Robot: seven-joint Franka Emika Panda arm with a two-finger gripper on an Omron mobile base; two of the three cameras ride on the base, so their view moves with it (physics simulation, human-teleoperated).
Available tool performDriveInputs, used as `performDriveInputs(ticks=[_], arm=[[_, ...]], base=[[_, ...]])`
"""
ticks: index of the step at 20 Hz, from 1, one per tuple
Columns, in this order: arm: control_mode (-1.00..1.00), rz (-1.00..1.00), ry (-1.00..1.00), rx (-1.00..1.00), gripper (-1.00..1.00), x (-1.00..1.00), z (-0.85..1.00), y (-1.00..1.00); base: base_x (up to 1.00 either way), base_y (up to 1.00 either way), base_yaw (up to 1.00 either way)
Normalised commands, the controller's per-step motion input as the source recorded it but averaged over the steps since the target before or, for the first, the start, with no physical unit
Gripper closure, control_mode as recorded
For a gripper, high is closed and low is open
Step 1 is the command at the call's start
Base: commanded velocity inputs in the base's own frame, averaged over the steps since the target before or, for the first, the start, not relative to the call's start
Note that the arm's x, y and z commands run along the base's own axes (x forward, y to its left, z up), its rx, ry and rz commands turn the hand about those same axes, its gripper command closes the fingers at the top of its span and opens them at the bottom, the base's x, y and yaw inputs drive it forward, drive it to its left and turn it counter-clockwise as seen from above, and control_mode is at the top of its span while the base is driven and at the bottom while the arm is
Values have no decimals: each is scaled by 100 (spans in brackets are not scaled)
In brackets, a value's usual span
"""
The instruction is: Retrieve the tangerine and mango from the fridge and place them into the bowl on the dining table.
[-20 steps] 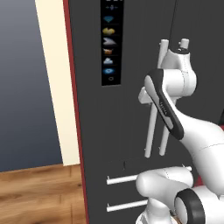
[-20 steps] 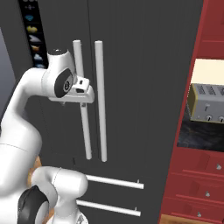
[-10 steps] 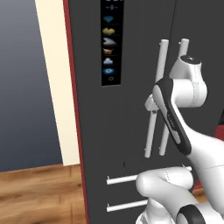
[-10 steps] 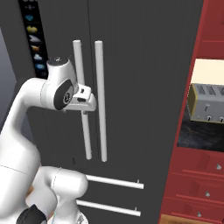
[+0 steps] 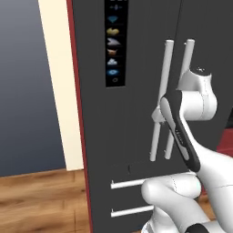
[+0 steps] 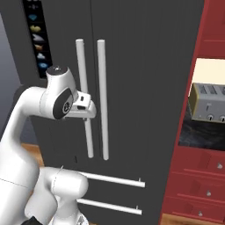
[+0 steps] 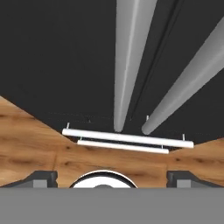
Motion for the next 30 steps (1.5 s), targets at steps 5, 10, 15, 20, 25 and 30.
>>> performDriveInputs(ticks=[5, 10, 15, 20, 25, 30], arm=[[100, 0, 0, 0, -100, 0, 0, 0], [100, 0, 0, 0, -100, 0, 0, 0], [100, 0, 0, 0, -100, 0, 0, 0], [-100, 0, -7, 0, -100, -1, 0, -27], [-100, 0, -9, 4, -100, 17, 1, -67], [-100, 0, -9, 5, -100, 55, 1, -45]], base=[[-54, -22, 0], [-53, -27, 0], [-39, -17, 0], [-2, -1, 0], [0, 0, 0], [0, 0, 0]])
